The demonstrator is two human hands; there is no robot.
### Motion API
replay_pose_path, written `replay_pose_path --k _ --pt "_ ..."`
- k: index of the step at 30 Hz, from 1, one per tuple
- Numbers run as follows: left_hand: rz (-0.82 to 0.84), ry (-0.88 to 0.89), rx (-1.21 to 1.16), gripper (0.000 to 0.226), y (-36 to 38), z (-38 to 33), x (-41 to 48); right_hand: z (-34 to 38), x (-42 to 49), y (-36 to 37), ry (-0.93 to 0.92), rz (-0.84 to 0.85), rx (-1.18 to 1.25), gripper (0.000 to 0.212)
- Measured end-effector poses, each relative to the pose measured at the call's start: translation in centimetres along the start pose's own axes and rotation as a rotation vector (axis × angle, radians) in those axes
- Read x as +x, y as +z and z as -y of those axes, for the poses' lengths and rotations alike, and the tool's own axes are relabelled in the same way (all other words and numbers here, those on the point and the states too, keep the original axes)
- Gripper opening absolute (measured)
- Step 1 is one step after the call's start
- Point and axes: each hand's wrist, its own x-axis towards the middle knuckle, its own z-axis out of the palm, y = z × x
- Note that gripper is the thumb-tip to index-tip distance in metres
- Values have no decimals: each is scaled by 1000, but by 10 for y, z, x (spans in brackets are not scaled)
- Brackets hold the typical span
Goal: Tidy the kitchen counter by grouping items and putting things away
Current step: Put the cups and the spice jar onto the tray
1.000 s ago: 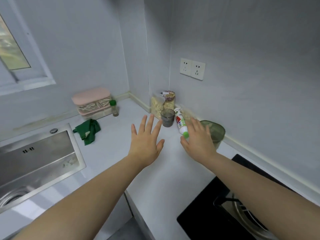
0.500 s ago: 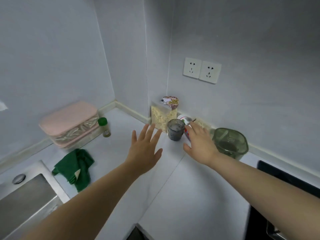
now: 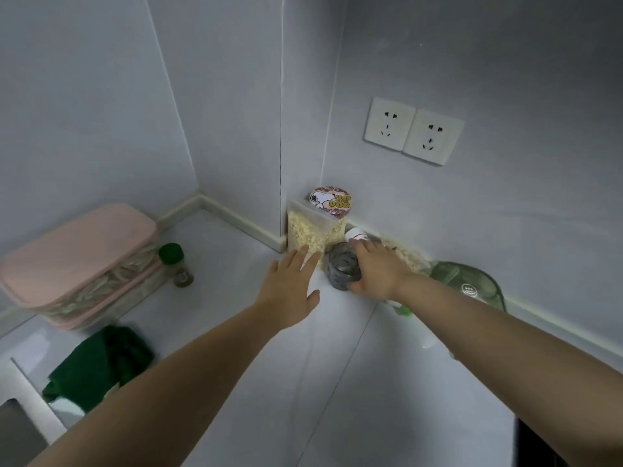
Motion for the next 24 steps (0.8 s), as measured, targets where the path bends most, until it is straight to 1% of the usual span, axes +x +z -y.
replay_pose_path --k 3,5,8,10,12,15,20,24 --pt "17 18 -11 71 12 11 20 0 32 5 18 43 -43 90" --pt "31 25 -15 71 20 17 33 -1 52 9 44 81 -62 95" --pt "43 29 -63 72 30 27 43 -4 74 14 83 191 -102 102" --pt "47 7 -90 72 39 33 40 -4 80 19 113 270 -96 101" --pt "38 -18 -72 73 42 47 36 2 87 22 111 259 -104 95" --pt "32 -69 -62 73 42 68 26 21 85 26 63 209 -135 91" --pt "-7 -179 -124 75 37 96 -4 75 77 29 -6 221 -14 90" --pt "-12 -243 -65 72 21 122 -37 118 74 24 -105 217 28 85"
